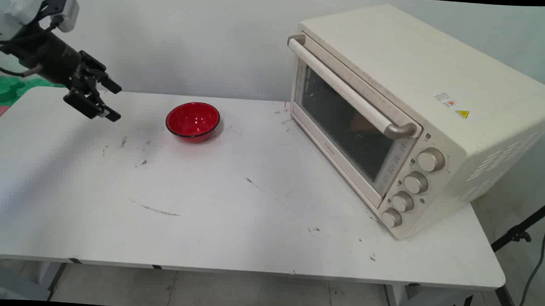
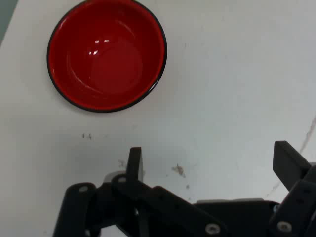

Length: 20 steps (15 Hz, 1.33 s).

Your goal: Open the oven

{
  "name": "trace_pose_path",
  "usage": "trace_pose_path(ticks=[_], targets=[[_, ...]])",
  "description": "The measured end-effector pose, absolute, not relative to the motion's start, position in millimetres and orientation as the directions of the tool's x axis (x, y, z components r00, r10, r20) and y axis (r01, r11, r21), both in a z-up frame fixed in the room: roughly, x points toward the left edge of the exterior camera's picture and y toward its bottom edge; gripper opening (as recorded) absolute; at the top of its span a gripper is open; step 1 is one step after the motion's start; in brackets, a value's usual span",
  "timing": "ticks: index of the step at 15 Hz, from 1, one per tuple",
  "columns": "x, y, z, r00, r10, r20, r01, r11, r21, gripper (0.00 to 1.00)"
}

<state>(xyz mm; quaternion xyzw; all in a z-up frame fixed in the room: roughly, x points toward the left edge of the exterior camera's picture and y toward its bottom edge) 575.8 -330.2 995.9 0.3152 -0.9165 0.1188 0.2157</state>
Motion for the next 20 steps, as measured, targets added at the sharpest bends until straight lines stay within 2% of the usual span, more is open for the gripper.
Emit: trace_pose_path(ticks=[7,20], targets=[[547.1,-335.0,1011.2,-0.661,-0.54,0.521,-0.657,0.752,-0.054,1.0],[426.7,-370.9,1068.1,-0.453,-0.551,0.701,-0.712,0.697,0.087,1.0]])
